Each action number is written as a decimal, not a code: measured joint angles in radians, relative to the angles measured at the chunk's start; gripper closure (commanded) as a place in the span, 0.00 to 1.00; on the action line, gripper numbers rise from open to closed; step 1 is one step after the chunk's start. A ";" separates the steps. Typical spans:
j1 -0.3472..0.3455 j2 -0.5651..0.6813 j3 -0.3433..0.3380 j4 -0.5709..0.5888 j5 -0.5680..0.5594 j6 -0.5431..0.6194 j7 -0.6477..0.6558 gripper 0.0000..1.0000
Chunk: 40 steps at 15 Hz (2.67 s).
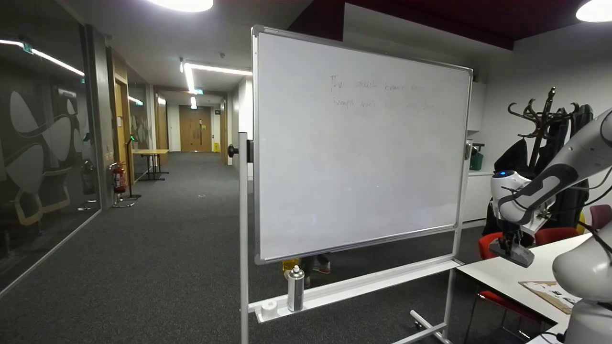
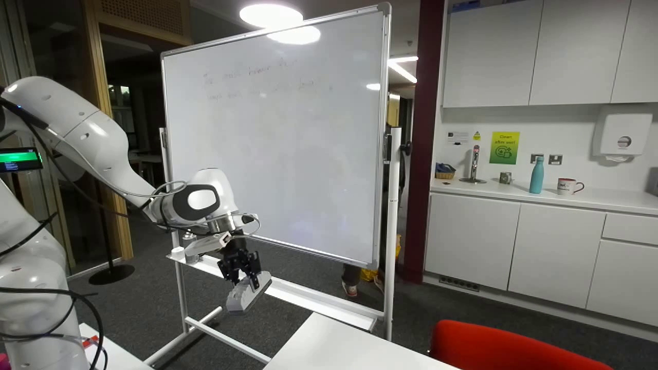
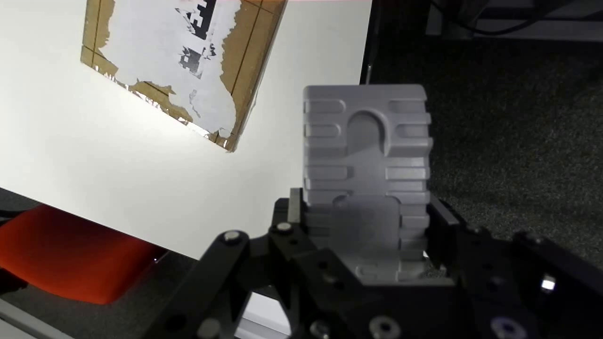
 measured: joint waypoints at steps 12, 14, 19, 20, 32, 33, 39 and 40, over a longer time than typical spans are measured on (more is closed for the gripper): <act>0.114 -0.116 0.063 0.074 0.188 -0.186 -0.119 0.65; 0.137 -0.182 0.097 0.102 0.205 -0.282 -0.121 0.65; 0.215 -0.301 0.157 0.160 0.226 -0.409 -0.139 0.65; 0.234 -0.309 0.160 0.170 0.234 -0.410 -0.144 0.65; 0.339 -0.323 0.151 0.255 0.412 -0.511 -0.219 0.40; 0.339 -0.322 0.151 0.255 0.413 -0.511 -0.219 0.65; 0.340 -0.309 0.153 0.267 0.426 -0.489 -0.188 0.65; 0.340 -0.302 0.158 0.289 0.440 -0.481 -0.166 0.65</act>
